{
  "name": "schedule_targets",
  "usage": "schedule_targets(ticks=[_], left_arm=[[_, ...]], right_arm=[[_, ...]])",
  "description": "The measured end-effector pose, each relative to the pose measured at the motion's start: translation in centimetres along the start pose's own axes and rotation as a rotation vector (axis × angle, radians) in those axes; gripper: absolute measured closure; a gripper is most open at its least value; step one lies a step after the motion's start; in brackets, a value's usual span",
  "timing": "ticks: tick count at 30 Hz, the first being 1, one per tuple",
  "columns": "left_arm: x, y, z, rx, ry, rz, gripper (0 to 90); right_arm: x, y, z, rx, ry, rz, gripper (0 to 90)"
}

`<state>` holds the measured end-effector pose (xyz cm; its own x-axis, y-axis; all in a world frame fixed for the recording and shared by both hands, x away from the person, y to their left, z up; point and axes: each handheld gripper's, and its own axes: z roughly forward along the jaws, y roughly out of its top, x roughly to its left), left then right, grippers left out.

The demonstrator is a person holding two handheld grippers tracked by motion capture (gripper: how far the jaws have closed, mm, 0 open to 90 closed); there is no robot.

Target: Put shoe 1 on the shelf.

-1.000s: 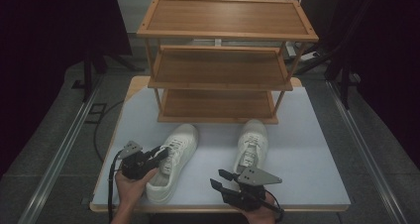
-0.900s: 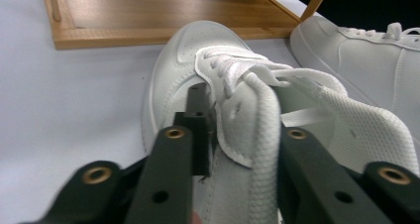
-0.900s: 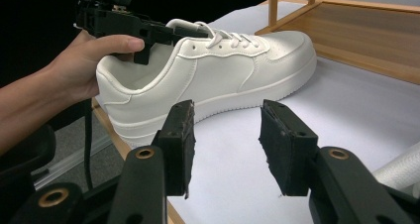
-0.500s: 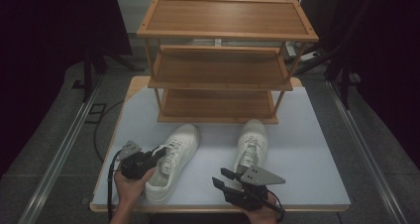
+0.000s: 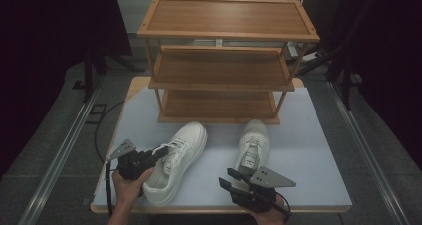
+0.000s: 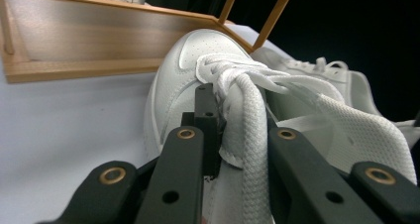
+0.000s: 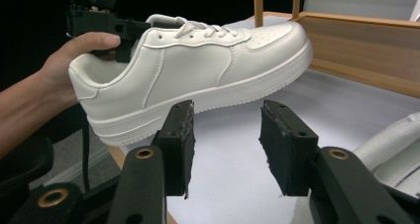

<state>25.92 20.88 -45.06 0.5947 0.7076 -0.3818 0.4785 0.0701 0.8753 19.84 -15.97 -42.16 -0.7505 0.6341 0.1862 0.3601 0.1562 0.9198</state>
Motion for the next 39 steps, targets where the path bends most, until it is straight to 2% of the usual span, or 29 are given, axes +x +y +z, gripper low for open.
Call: schedule_targets(ticks=[6, 27, 39], left_arm=[[-0.6, 0.7, 0.1, -0.015, -0.032, -0.006, 82.1], [-2.2, 3.0, 1.4, -0.035, -0.080, 0.005, 82.3], [-3.0, 4.5, 2.5, -0.066, -0.118, -0.019, 82.3]], right_arm=[[-0.4, 0.2, -0.6, -0.019, -0.013, 0.010, 55.6], [-0.8, 0.4, -1.0, -0.038, -0.031, 0.019, 54.2], [-0.9, 0.4, -1.1, -0.042, -0.037, 0.022, 53.6]])
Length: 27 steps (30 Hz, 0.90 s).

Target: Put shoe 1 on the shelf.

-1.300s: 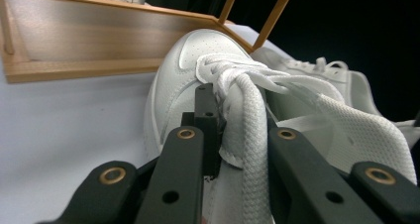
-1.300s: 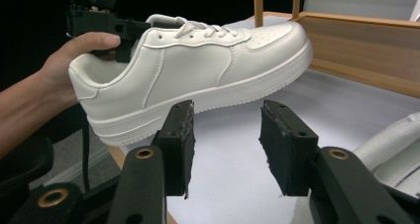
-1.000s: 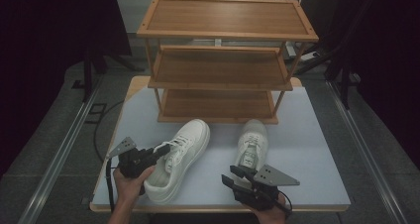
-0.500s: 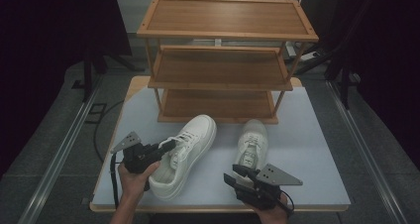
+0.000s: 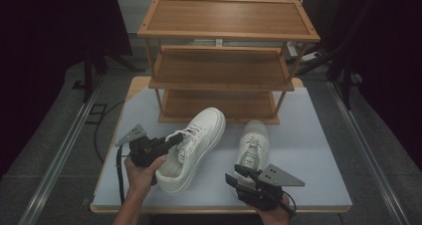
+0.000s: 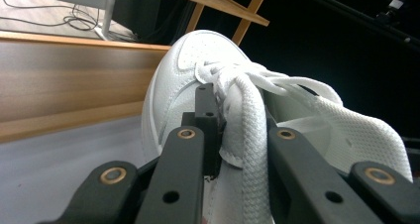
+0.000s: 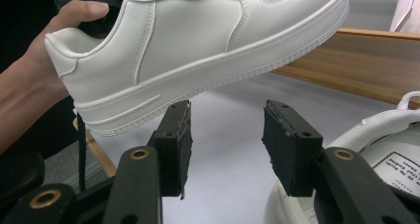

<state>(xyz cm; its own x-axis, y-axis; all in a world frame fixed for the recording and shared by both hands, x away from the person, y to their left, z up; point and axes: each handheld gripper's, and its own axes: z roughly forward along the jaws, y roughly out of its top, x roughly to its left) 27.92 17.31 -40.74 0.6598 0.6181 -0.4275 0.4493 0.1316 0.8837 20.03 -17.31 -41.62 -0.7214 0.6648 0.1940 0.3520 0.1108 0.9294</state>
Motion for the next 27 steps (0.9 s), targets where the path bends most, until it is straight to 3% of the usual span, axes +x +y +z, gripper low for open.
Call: schedule_targets(ticks=[27], left_arm=[[-0.6, 3.3, 1.0, -0.088, -0.020, -0.042, 82.3]], right_arm=[[0.0, -0.2, 0.2, 0.011, -0.001, 0.001, 52.7]])
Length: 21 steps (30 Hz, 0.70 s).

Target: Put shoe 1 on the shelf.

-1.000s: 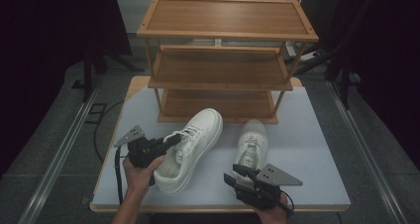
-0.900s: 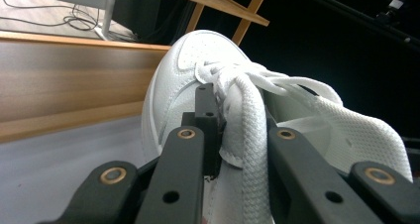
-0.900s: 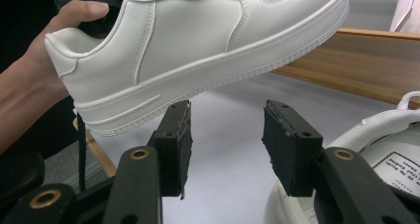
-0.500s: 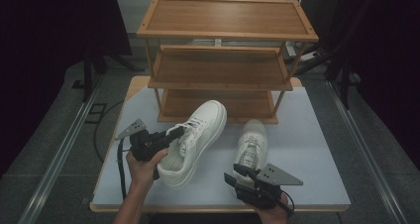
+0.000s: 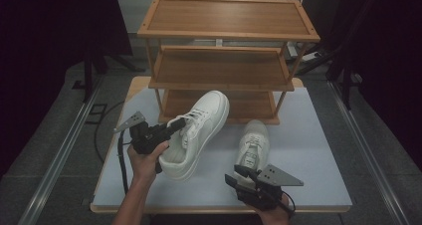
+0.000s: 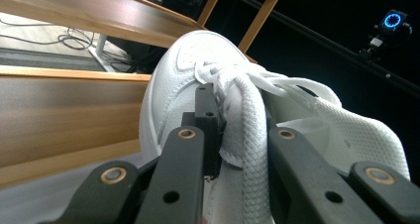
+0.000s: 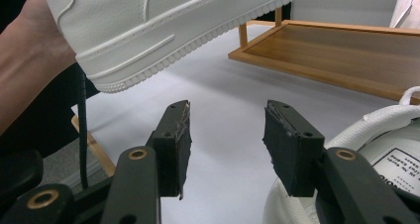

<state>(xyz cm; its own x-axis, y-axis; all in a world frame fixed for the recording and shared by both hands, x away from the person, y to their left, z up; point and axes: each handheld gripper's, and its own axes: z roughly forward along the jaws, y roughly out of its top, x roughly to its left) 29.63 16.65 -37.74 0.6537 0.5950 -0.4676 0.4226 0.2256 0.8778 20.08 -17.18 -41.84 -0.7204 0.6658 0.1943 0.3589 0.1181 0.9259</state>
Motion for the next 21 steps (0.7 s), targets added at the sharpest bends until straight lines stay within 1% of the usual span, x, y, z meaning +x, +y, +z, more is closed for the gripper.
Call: schedule_targets(ticks=[14, 21], left_arm=[[0.1, 1.2, 0.5, -0.028, 0.002, -0.016, 82.4], [0.2, 2.0, 0.7, -0.041, 0.014, -0.020, 82.4]], right_arm=[[-0.1, -0.1, 0.1, 0.006, -0.001, 0.002, 52.6], [-0.1, -0.1, 0.0, 0.005, -0.003, 0.003, 52.4]])
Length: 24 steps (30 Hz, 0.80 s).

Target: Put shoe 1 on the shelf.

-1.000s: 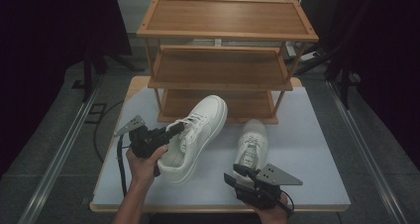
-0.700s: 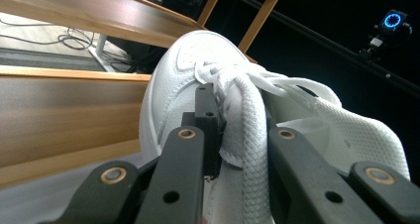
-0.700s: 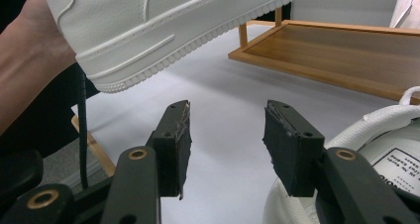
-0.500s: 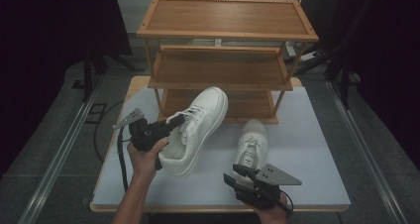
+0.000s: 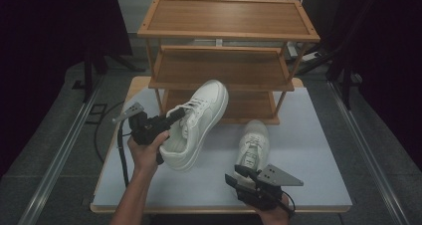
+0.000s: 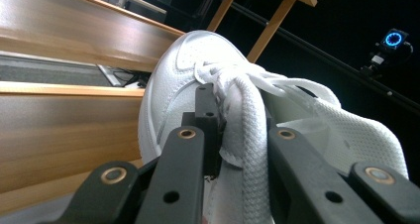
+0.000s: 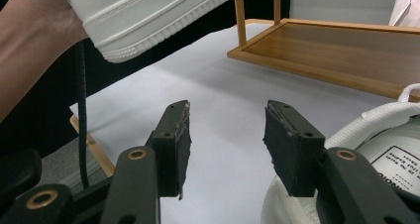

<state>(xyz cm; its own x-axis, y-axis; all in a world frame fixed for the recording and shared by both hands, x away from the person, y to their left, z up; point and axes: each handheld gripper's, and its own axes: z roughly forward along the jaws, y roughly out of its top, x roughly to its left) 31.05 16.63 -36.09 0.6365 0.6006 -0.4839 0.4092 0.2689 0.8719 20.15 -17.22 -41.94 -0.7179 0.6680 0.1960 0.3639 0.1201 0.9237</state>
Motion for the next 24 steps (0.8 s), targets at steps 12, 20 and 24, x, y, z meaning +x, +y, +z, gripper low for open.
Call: schedule_targets(ticks=[12, 20, 24], left_arm=[[0.0, 1.1, 0.6, -0.020, 0.011, -0.012, 82.4], [0.0, 2.0, 1.1, -0.034, 0.014, -0.018, 82.4], [0.1, 2.3, 1.3, -0.041, 0.017, -0.022, 82.4]], right_arm=[[-0.1, -0.1, 0.1, 0.004, 0.001, -0.002, 52.1], [-0.2, -0.2, 0.2, 0.009, 0.002, 0.001, 51.9], [-0.2, -0.2, 0.2, 0.008, 0.001, 0.002, 51.9]])
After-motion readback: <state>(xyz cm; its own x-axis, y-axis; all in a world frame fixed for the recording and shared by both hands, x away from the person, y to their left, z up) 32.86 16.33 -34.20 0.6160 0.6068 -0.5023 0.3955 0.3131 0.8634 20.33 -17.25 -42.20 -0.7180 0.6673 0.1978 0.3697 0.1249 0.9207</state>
